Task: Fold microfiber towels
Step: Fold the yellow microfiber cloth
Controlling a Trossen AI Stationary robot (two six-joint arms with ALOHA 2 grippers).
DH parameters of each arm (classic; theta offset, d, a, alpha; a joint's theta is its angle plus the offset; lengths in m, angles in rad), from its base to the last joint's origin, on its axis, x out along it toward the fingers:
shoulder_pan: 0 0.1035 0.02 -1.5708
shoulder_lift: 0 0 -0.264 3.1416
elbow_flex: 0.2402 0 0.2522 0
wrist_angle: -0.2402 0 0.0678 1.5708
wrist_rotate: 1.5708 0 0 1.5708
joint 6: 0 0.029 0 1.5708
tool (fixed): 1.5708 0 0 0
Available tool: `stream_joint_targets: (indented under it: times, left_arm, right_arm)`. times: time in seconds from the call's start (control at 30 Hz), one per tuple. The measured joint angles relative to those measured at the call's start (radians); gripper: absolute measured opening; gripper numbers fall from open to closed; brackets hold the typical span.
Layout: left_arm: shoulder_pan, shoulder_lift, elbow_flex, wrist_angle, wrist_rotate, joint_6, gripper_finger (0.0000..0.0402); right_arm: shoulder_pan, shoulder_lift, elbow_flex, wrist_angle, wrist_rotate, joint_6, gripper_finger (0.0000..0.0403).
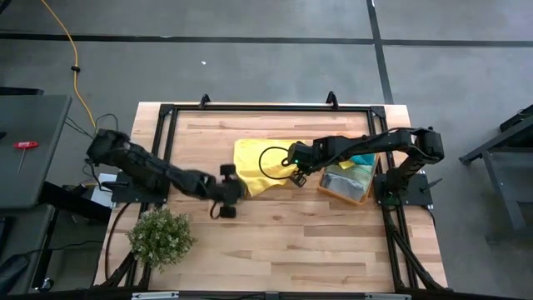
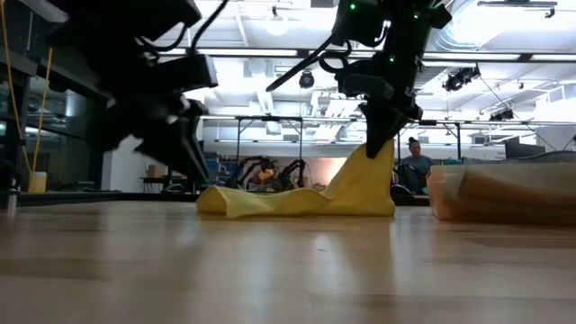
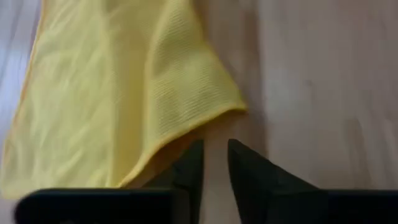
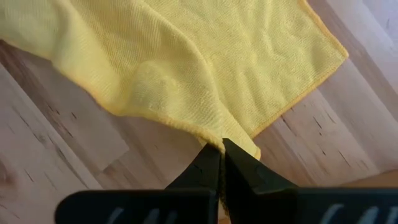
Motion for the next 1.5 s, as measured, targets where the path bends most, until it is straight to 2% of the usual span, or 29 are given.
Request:
stream_joint_targets:
  times: [0.2, 0.33, 0.5, 0.6, 0.83, 1.03, 1.27, 1.37, 1.5]
  left_arm:
    - [-0.111, 0.153, 0.077, 0.04, -0.136, 0.177, 0.0136]
    - [-0.149, 0.256, 0.17, -0.074, -0.247, 0.32, 0.0179]
    - [-0.168, 0.355, 0.261, -0.278, -0.377, 0.42, 0.0203]
    - [-0.173, 0.386, 0.279, -0.284, -0.423, 0.469, 0.0204]
    - [-0.125, 0.401, 0.283, -0.22, -0.404, 0.584, 0.02]
    - [-0.084, 0.403, 0.28, -0.085, -0.349, 0.727, 0.02]
    - [-0.088, 0.387, 0.279, -0.048, -0.304, 0.752, 0.0196]
    - [-0.113, 0.374, 0.279, -0.029, -0.257, 0.751, 0.0175]
    - [-0.124, 0.366, 0.279, -0.029, -0.243, 0.747, 0.0125]
  right_arm:
    - [0.0, 0.0, 0.0, 0.006, 0.001, 0.006, 0.0]
    - [0.0, 0.0, 0.0, 0.006, 0.001, 0.008, 0.0]
    - [0.0, 0.0, 0.001, 0.011, 0.002, -0.004, 0.0]
    - [0.0, 0.0, 0.001, 0.022, 0.003, -0.016, 0.0]
    - [0.0, 0.0, 0.001, 0.039, 0.002, -0.016, 0.0]
    - [0.0, 0.0, 0.001, 0.043, 0.002, -0.017, 0.0]
    - [0.0, 0.0, 0.001, 0.039, 0.002, -0.018, 0.0]
    - [0.0, 0.0, 0.001, 0.039, 0.002, -0.018, 0.0]
    - [0.0, 0.0, 0.001, 0.039, 0.002, -0.018, 0.0]
